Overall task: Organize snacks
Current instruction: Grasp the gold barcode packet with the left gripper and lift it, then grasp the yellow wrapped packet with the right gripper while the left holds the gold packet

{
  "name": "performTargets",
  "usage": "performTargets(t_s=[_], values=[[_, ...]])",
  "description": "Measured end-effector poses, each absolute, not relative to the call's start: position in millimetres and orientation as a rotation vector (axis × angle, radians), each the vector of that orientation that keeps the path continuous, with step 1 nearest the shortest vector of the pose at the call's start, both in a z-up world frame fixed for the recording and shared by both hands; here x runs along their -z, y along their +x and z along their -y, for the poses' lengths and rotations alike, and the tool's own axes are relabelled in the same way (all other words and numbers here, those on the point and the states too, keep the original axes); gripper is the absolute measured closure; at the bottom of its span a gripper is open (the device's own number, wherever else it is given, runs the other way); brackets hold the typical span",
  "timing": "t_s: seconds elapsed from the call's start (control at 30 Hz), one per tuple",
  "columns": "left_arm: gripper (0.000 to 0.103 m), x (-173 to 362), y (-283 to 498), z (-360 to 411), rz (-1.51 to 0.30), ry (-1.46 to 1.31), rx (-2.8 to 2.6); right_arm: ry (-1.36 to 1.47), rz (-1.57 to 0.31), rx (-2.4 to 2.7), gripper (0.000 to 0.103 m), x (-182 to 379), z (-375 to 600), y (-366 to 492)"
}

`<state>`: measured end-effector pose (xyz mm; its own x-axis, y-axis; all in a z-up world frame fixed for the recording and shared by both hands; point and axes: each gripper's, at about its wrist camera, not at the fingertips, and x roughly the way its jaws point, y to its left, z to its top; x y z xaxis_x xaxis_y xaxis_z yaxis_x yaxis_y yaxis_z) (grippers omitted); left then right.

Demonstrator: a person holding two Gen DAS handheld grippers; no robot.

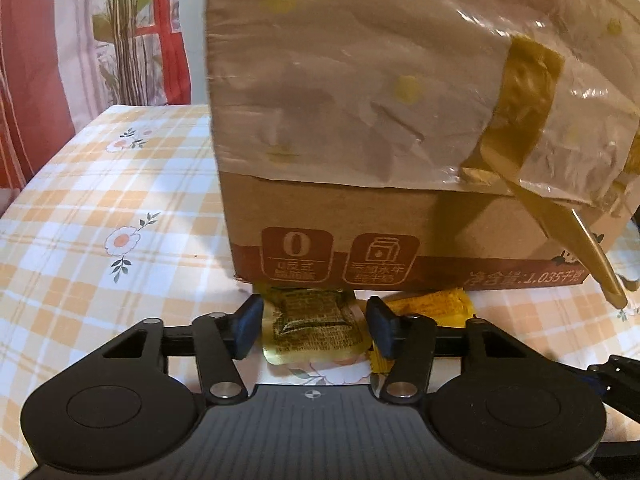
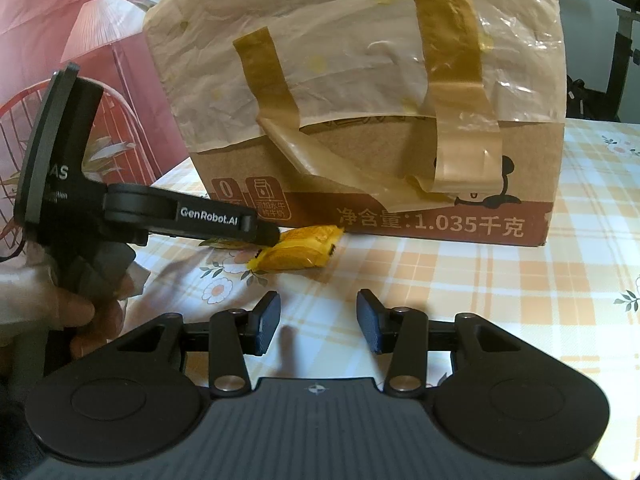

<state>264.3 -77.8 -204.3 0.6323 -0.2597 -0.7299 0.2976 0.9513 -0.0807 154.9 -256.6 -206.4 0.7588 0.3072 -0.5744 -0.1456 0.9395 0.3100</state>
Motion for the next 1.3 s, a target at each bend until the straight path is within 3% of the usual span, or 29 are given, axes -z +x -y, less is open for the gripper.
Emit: performTargets(t_s=[0.13,1.0,1.07,1.13,1.3], values=[[0.053,202.4,259.9,70.5,-0.827,0.034,0.333,0.257,-0.665,-0.248,0.057,206.1,256.4,154.3],[0.053,208.6,217.0,20.5,-0.834,-0.052,0.361,0.211,-0.713,-0.261,0.054,197.5,241.0,172.7],[0.053,208.8,217.0,17.7,-0.836,-0.074,0.360,0.202,-0.715,-0.256,0.043,193.5,235.0,182.1],[0.053,209.5,217.1,15.7,-0.834,-0.089,0.358,0.190,-0.706,-0.255,0.039,192.2,227.9,190.4],[0.053,210.4,214.9,11.5,-0.826,-0.103,0.363,0.171,-0.700,-0.230,0.037,197.6,211.5,207.2]])
